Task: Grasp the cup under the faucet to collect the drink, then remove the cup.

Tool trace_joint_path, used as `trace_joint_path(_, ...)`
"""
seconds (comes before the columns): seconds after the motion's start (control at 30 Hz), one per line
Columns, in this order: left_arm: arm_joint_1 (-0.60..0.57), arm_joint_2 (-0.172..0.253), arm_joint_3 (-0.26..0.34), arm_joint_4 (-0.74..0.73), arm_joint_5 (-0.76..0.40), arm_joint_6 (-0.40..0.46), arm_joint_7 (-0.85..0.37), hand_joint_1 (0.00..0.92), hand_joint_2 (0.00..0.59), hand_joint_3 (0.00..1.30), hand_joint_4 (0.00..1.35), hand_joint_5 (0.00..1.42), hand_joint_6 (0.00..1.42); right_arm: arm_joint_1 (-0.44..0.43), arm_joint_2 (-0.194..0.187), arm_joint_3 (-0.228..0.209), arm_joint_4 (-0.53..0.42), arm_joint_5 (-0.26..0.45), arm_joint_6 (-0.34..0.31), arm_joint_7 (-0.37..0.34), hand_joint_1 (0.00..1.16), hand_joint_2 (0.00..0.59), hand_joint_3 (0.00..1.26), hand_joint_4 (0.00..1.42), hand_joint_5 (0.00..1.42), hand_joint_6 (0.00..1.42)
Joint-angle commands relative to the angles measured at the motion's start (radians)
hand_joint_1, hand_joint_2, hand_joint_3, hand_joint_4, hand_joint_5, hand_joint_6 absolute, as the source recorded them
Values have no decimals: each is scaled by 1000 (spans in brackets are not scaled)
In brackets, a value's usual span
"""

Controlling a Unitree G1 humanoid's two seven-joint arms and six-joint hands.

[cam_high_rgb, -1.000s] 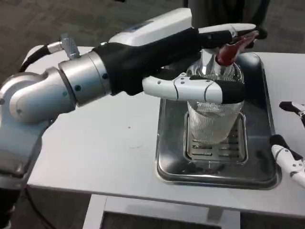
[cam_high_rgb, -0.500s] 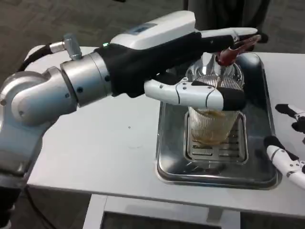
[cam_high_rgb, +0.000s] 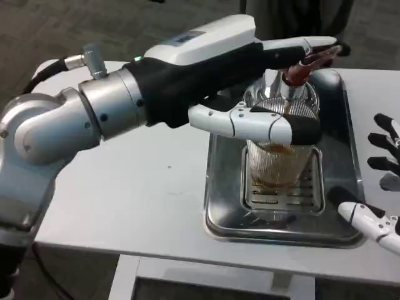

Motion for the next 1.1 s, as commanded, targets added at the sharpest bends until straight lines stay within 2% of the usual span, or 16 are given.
trace_joint_path(0.03,30,26,-29,5,18,-1,-40,0,86,121,66,162,176,33,13,18,30,27,-85,-64,589,266,5,67,163,267)
trace_joint_path(0.17,31,28,-29,0,18,3,-42,0,87,121,70,162,176,36,25,55,54,16,-120,-115,604,254,0,57,148,251)
trace_joint_path(0.4,27,33,-30,0,17,4,-44,0,87,121,72,162,176,27,37,132,97,-16,-140,-179,611,252,0,37,123,219)
trace_joint_path(1.1,33,50,-29,-56,15,45,-54,1,80,121,73,162,167,-48,83,254,213,-74,-145,-286,603,247,0,0,63,152)
